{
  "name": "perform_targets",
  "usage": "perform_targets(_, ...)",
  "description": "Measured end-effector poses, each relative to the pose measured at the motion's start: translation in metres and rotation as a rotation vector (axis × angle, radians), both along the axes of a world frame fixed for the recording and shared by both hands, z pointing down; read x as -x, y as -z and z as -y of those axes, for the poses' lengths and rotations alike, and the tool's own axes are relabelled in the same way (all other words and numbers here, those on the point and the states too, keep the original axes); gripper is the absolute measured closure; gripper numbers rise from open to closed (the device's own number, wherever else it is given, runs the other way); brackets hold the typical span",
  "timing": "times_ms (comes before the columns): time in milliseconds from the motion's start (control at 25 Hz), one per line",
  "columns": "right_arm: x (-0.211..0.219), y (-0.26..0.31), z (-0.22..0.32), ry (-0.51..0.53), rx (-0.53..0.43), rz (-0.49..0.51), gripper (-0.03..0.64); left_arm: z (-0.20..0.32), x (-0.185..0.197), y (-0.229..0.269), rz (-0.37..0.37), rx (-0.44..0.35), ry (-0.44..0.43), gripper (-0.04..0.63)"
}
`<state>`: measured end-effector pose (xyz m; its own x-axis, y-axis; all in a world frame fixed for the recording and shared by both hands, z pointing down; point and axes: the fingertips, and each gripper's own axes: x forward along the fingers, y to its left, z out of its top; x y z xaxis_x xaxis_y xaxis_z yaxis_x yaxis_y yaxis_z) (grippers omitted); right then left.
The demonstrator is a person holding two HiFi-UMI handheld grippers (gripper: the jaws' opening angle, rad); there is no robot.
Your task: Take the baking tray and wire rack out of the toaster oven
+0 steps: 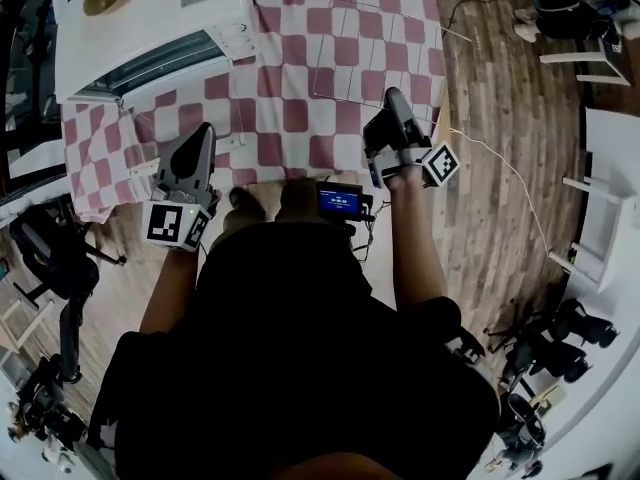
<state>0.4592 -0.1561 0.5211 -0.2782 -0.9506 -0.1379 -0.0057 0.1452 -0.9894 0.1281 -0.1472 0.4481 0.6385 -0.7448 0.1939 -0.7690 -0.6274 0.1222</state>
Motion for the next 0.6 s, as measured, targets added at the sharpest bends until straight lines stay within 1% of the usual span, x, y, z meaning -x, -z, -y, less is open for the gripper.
perform_targets(120,-0.009,-0.014,0.038,0.053,0.013,0.008,0.615,0.014,-0.010,-0.008,0.003,0.028,0.058,0.601)
perform_targets(320,-0.019,-0.041,0.091,0.110,0.040,0.019,0.615,0.029,-0.021,-0.024,0.036,0.071,0.117,0.601)
perform_targets(440,-0.025,-0.061,0.116,0.132,0.068,0.020,0.615,0.035,-0.025,-0.034,0.048,0.097,0.155,0.601)
perform_targets(600,-0.030,-0.084,0.147,0.139,0.106,0.039,0.615,0.038,-0.034,-0.047,0.060,0.133,0.180,0.601)
